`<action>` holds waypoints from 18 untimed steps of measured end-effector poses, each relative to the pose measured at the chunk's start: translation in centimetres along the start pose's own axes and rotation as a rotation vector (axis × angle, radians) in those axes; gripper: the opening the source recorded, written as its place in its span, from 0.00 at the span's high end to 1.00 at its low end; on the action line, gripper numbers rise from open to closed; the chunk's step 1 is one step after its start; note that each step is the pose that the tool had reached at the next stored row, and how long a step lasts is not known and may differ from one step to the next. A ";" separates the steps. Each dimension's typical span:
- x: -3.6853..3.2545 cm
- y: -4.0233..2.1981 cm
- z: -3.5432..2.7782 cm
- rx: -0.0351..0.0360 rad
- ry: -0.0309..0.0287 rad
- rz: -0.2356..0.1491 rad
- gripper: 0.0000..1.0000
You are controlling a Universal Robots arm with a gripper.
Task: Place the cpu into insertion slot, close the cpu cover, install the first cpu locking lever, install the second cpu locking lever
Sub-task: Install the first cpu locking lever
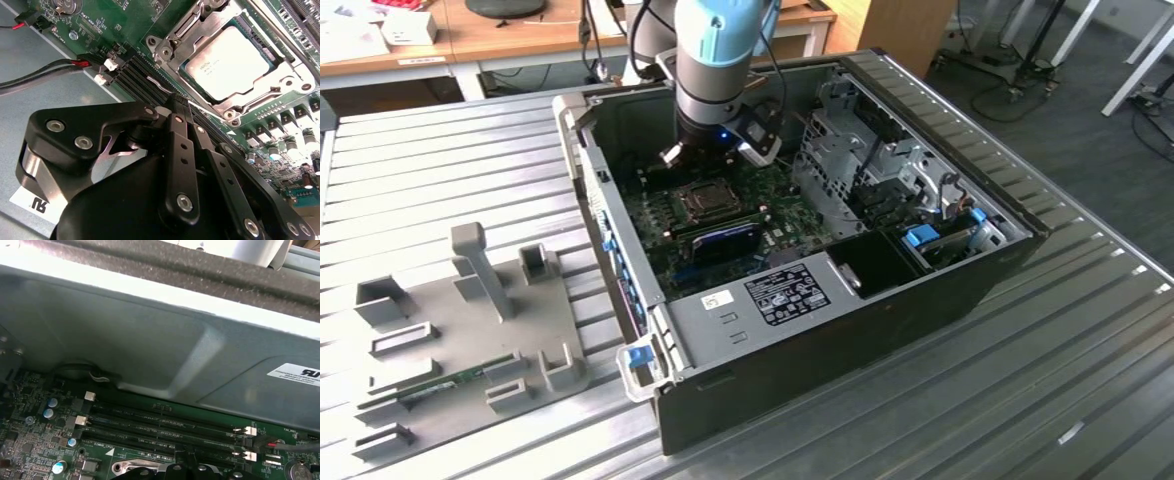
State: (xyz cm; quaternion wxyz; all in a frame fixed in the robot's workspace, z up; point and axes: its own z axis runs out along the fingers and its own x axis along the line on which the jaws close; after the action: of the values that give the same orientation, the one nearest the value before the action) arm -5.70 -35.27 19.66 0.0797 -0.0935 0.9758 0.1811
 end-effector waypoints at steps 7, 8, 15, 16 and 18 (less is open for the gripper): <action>-0.10 0.04 0.03 0.0000 0.0002 0.000 0.90; -0.13 0.04 0.04 0.0000 0.0001 0.000 0.90; -0.33 0.00 0.06 0.0001 0.0001 0.000 0.90; -0.35 0.00 0.07 0.0001 0.0001 0.000 0.90; -0.38 0.00 0.07 0.0001 0.0001 0.000 0.90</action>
State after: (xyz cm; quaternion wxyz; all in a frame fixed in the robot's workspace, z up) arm -5.33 -35.19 19.66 0.0797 -0.0934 0.9758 0.1811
